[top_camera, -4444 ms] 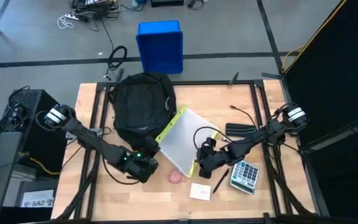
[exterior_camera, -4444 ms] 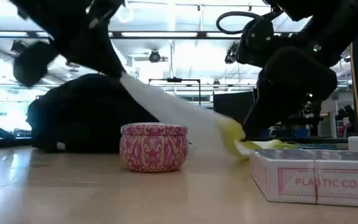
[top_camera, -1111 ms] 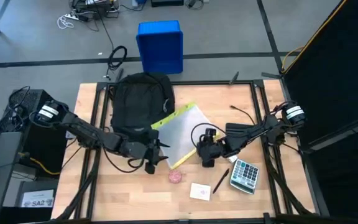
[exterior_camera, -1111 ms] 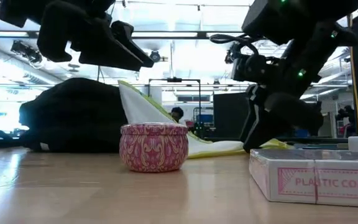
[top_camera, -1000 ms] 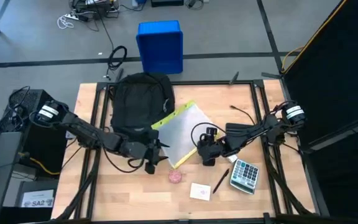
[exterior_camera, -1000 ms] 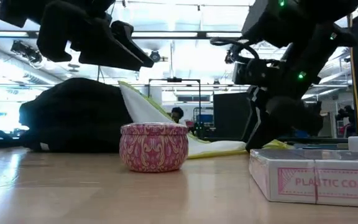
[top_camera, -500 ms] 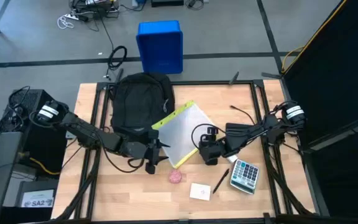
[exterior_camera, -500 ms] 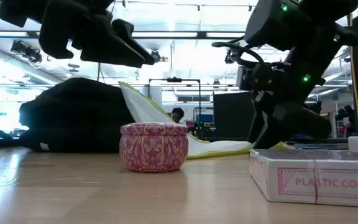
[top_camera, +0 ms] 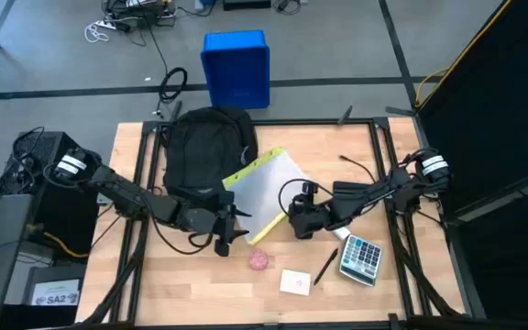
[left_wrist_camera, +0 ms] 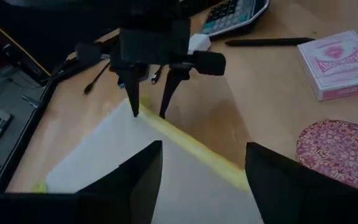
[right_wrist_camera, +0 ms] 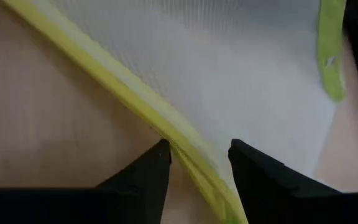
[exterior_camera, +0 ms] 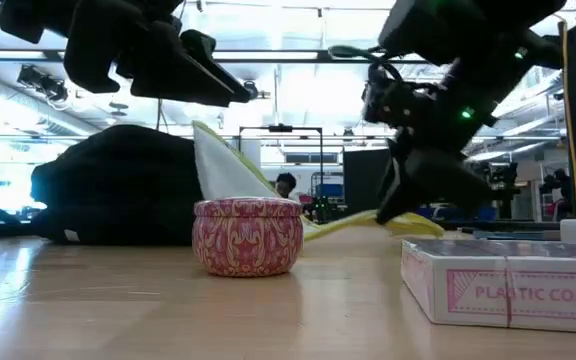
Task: Unpack backpack
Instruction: Put the red urn into the zip lock bag
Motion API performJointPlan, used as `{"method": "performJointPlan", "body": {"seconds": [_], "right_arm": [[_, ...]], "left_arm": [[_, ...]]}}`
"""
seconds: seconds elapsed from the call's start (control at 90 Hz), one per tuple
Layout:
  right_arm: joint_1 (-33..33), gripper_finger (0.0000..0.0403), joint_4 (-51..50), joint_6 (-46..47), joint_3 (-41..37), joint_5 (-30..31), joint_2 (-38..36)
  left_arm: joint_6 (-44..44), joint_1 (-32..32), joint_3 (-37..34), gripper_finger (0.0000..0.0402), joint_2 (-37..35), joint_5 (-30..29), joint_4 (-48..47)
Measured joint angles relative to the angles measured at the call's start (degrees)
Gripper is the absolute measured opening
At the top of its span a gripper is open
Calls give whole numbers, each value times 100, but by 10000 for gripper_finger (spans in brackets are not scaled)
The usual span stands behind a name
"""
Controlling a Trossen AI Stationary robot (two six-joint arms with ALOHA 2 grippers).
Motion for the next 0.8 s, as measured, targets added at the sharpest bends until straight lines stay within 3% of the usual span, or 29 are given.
{"method": "performJointPlan", "body": {"seconds": [0.367, 0.8], "right_arm": [[-303, 137, 771, -310, 2, -678, 0], [-302, 133, 1289, -311, 4, -1036, 0]], "left_arm": [[0, 0, 0, 198, 0, 0, 99], [0, 0, 0, 198, 0, 0, 91]]}}
